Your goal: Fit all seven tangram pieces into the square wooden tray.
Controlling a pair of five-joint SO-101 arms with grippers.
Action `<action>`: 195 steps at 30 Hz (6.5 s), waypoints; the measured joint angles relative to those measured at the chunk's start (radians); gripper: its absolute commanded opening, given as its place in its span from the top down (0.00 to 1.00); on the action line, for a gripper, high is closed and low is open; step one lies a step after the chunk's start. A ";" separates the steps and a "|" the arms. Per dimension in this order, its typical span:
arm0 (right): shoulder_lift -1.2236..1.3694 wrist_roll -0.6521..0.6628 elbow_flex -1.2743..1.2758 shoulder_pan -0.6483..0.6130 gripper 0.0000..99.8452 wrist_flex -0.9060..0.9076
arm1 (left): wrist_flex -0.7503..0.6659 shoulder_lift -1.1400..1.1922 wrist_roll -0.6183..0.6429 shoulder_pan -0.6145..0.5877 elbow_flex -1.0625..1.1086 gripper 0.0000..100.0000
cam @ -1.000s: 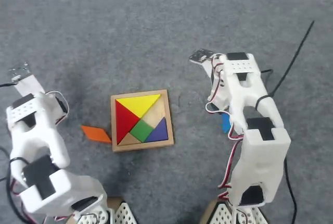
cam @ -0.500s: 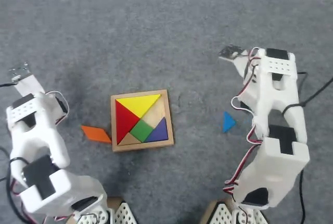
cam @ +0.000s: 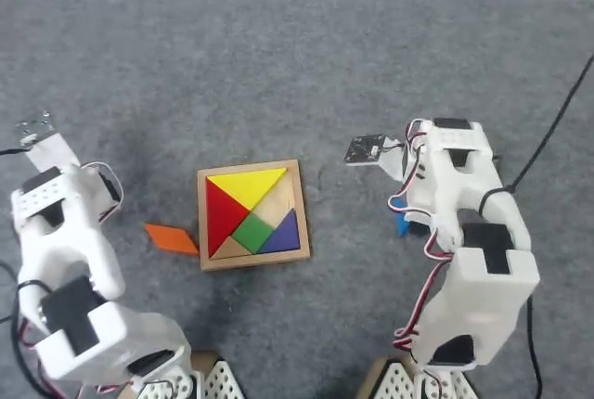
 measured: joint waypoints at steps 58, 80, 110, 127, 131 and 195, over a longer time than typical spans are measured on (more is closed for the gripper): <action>-0.068 -0.052 0.021 0.031 0.99 -0.221 | -0.279 -0.717 -0.166 0.173 0.609 0.98; -0.158 -0.054 0.066 0.098 0.99 0.032 | -0.284 -0.736 -0.169 0.173 0.615 0.98; -0.147 -0.890 0.170 -0.138 0.75 -0.137 | -0.284 -0.736 -0.169 0.173 0.615 0.98; -0.147 -0.779 0.167 -0.087 0.75 -0.115 | -0.284 -0.736 -0.169 0.173 0.615 0.98; -0.149 -0.769 0.167 -0.072 0.84 -0.114 | -0.284 -0.736 -0.169 0.173 0.615 0.98; 0.195 -1.040 -0.428 -0.638 0.87 -0.143 | -0.284 -0.736 -0.169 0.173 0.615 0.98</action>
